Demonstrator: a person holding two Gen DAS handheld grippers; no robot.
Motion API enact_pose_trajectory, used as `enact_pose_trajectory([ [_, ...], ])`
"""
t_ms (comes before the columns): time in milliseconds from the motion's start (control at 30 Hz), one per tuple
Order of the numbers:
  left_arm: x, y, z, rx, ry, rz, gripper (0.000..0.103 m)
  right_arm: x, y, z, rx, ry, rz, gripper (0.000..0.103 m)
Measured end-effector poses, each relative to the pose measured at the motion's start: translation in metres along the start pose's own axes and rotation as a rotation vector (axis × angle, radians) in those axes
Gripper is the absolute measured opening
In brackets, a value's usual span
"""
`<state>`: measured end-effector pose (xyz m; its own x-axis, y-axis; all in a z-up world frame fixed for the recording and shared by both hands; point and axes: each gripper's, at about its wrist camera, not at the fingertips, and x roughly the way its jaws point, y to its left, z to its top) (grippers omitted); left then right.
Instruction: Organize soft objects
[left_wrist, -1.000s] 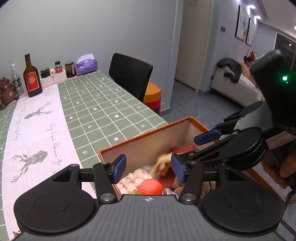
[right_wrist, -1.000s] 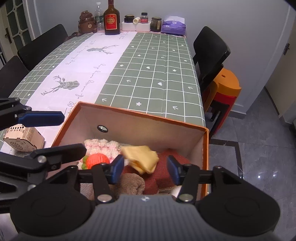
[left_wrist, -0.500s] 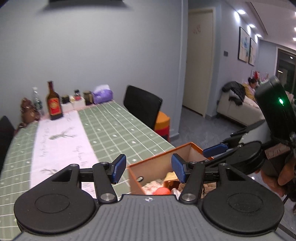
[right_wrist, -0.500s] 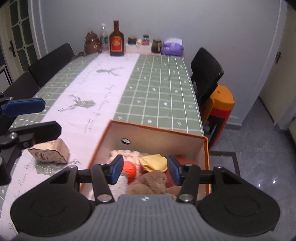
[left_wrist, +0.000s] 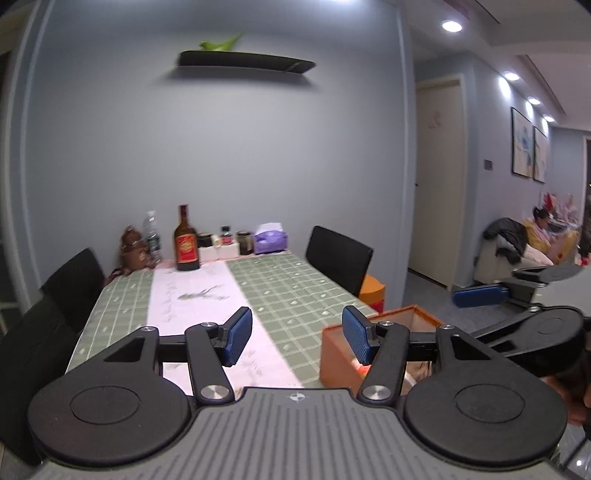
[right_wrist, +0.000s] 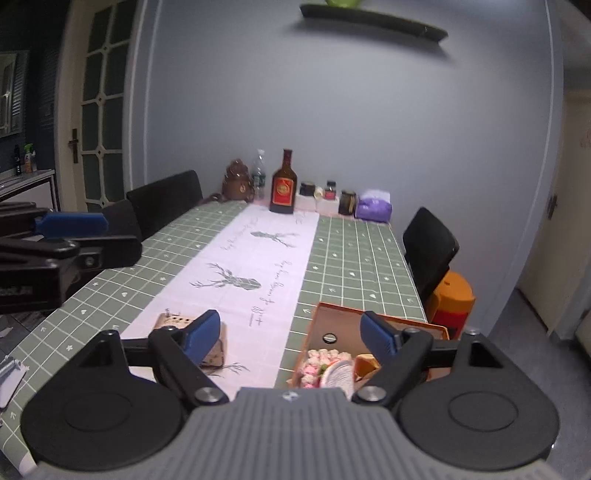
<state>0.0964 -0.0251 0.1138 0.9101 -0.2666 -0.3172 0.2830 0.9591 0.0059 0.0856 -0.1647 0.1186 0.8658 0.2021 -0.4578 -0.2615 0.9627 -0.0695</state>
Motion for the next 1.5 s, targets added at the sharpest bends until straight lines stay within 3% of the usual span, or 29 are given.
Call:
enact_pose_trajectory([
  [233, -0.031, 0.009, -0.044, -0.033, -0.035, 0.092, 0.066, -0.022, 0.049, -0.052, -0.017, -0.059, -0.007, 0.091],
  [400, -0.04, 0.01, -0.074, -0.057, -0.031, 0.139, 0.066, -0.032, 0.06, -0.084, 0.056, -0.039, 0.01, 0.095],
  [600, -0.045, 0.01, -0.11, -0.059, 0.005, 0.181, 0.067, -0.039, 0.069, -0.127, 0.121, -0.07, -0.052, 0.094],
  [700, -0.048, 0.011, -0.125, -0.081, 0.011, 0.195, 0.073, -0.042, 0.073, -0.142, 0.129, -0.068, -0.062, 0.094],
  [833, -0.052, 0.006, -0.139, -0.092, -0.006, 0.238, 0.087, -0.045, 0.076, -0.153, 0.153, -0.07, -0.088, 0.095],
  [933, -0.056, -0.004, -0.142, -0.062, -0.012, 0.257, 0.09, -0.046, 0.075, -0.159, 0.167, -0.086, -0.123, 0.096],
  [1500, -0.025, -0.007, -0.171, -0.079, 0.158, 0.243, 0.091, -0.018, 0.064, -0.186, 0.242, -0.016, -0.131, 0.1],
])
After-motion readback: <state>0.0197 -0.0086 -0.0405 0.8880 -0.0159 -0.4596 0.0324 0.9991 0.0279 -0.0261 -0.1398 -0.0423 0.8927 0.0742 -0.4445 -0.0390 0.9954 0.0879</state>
